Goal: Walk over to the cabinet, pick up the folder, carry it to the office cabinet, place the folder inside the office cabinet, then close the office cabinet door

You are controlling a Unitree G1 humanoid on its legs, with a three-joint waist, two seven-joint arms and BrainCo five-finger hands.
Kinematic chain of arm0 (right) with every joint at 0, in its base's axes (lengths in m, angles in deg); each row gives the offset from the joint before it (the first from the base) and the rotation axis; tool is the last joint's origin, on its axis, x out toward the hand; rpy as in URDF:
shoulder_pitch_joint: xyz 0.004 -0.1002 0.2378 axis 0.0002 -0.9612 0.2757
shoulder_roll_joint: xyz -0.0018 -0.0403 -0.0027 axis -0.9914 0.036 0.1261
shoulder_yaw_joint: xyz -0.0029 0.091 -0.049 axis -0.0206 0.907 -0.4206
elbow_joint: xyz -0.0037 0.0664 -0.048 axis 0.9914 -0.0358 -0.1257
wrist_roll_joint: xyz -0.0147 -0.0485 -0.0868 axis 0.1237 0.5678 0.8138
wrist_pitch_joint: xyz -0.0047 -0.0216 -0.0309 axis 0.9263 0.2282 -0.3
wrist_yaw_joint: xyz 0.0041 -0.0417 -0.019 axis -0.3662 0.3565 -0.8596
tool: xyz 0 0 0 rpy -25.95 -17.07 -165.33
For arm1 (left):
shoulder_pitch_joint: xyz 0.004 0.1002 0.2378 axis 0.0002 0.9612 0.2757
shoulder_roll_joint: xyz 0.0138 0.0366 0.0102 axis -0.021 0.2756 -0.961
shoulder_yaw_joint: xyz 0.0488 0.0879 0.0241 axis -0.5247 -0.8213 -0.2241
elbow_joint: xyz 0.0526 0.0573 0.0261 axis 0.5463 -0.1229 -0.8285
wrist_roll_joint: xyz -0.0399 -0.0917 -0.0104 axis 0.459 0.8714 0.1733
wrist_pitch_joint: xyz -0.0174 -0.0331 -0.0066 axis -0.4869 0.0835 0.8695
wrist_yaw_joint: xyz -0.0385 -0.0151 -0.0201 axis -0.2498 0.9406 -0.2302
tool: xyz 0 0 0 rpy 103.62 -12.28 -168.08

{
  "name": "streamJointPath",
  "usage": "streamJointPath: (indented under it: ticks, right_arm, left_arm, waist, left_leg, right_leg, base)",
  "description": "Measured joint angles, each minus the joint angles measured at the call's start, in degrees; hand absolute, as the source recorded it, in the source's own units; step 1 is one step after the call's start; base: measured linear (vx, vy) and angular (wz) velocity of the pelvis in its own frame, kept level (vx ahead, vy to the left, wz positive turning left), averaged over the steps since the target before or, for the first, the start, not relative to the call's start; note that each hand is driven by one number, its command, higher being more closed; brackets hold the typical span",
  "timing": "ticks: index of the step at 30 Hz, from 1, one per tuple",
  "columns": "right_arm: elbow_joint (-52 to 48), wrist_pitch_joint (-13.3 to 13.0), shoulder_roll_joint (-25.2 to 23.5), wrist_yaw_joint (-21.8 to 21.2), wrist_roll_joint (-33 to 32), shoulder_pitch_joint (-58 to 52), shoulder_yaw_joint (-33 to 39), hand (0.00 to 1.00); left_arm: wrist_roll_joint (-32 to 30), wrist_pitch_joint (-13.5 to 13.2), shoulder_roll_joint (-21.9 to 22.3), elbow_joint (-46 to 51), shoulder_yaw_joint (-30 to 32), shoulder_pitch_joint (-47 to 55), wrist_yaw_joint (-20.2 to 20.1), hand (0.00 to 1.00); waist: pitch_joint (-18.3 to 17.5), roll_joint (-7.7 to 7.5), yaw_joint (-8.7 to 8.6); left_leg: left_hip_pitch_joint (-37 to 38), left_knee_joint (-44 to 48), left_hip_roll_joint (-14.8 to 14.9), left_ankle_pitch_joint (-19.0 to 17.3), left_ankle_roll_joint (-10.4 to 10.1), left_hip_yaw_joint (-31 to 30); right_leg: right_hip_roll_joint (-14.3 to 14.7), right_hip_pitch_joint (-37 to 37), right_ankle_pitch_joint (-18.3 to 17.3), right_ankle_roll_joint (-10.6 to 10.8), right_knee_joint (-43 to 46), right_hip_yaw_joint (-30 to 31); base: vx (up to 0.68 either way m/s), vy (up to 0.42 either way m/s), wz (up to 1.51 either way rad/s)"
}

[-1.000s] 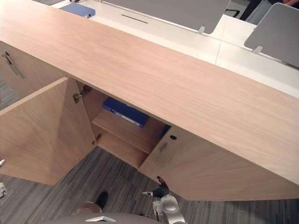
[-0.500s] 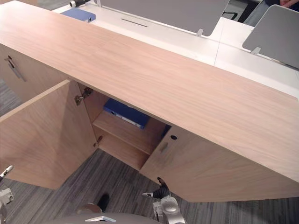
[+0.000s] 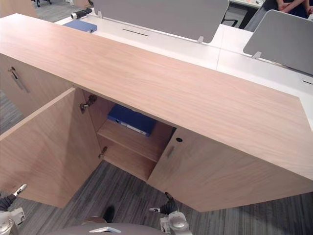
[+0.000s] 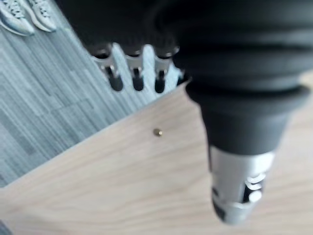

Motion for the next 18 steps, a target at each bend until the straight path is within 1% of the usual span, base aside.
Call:
streamJointPath:
  ticks: [3, 5, 10, 12, 13, 14, 15, 16, 17, 18]
  right_arm:
    - [0.0, 0.0, -0.1, 0.0, 0.0, -0.1, 0.1, 0.00]
    - [0.0, 0.0, -0.2, 0.0, 0.0, 0.0, 0.1, 0.00]
    - [0.0, 0.0, -0.2, 0.0, 0.0, -0.6, 0.6, 0.00]
    - [0.0, 0.0, -0.3, -0.1, 0.0, -0.8, 0.6, 0.00]
    - [0.0, 0.0, -0.3, -0.1, 0.0, -0.8, 0.6, 0.00]
    - [-0.1, 0.1, -0.2, -0.3, 0.0, -0.7, 0.7, 0.00]
    - [-0.3, 0.1, -0.2, -0.3, 0.0, -1.1, 1.1, 0.00]
    - [-0.7, 0.1, -0.1, -0.4, -0.1, -1.4, 1.4, 0.00]
    - [-1.3, 0.1, -0.1, -0.4, -0.1, -2.0, 2.1, 0.00]
    - [-2.5, 0.1, 0.0, -0.5, -0.2, -2.6, 2.6, 0.00]
  left_arm:
    - [0.0, 0.3, 0.8, -1.9, -2.4, 0.9, 0.0, 0.00]
    - [0.0, 1.1, 1.4, -2.2, -3.7, 2.1, -0.1, 0.00]
    - [0.0, 2.3, 2.8, -3.0, -7.2, 4.3, -0.2, 0.00]
    - [-0.1, 2.3, 2.8, -6.1, -9.2, 4.4, -1.2, 0.00]
    - [-0.9, 3.0, 2.7, -7.2, -9.9, 4.4, -1.7, 0.00]
    - [-3.6, 5.2, 2.6, -7.2, -10.8, 4.3, -1.7, 0.00]
    - [-1.9, 5.4, 2.2, -7.2, -12.0, 4.6, -3.5, 0.00]
    - [-1.7, 4.9, 1.8, -7.1, -13.2, 4.7, -4.8, 0.00]
    - [-1.6, 4.4, 1.1, -6.2, -16.0, 5.1, -7.3, 0.00]
    - [-0.4, 4.0, 1.4, -6.1, -18.2, 5.9, -9.4, 0.00]
  waist:
    - [-0.5, 0.72, -0.06]
    - [-0.6, 1.16, -0.11]
    - [-0.6, 1.25, -0.33]
    - [-0.6, 1.28, -0.73]
    - [-0.6, 1.30, -1.16]
    - [-0.6, 1.31, -1.71]
    - [-0.6, 1.34, -2.05]
    - [-0.6, 1.36, -2.06]
    - [-0.6, 1.40, -2.16]
    - [-0.6, 1.55, -2.33]
  left_leg:
    - [0.0, 0.0, 0.0, 0.2, -0.1, 1.2]
    - [-0.1, 0.0, 0.1, 0.4, -0.2, 2.4]
    - [-0.1, 0.0, 0.2, 0.4, -0.1, 4.0]
    - [-0.2, 0.0, 0.4, 0.3, -0.1, 5.1]
    - [-0.1, 0.0, 0.4, 0.3, -0.1, 5.6]
    - [-0.2, 0.0, 0.5, 0.3, -0.1, 5.9]
    - [-0.3, 0.0, 0.5, 0.3, -0.1, 6.4]
    - [-0.3, 0.0, 0.5, 0.3, -0.1, 6.6]
    - [-0.3, 0.0, 0.5, 0.3, -0.1, 6.9]
    - [-0.3, 0.0, 0.5, 0.3, -0.1, 7.2]
  right_leg:
    - [0.0, -0.9, 0.4, 0.4, -0.1, 1.7]
    - [0.1, -1.4, 0.8, 0.6, -0.2, 2.9]
    - [0.1, -2.0, 1.5, 1.1, -0.9, 4.8]
    - [0.4, -2.7, 1.5, 1.2, -0.9, 6.5]
    - [0.7, -3.0, 1.5, 1.2, -0.9, 7.6]
    - [0.8, -3.2, 1.5, 1.2, -0.9, 8.2]
    - [0.9, -3.5, 1.6, 1.1, -0.9, 9.0]
    - [0.9, -3.6, 1.6, 1.1, -0.9, 9.2]
    - [0.9, -3.8, 1.6, 1.1, -1.0, 9.5]
    - [1.0, -4.1, 1.6, 1.1, -0.9, 10.3]
  base:
    - [-0.02, 0.018, -0.14]
    - [-0.03, 0.023, -0.17]
    - [-0.04, 0.016, -0.14]
    - [-0.04, 0.012, -0.22]
    - [-0.03, 0.007, -0.23]
    - [-0.03, 0.010, -0.25]
    - [-0.03, 0.015, -0.19]
    - [-0.02, 0.017, -0.17]
    - [-0.02, 0.015, -0.15]
    - [-0.02, 0.014, -0.15]
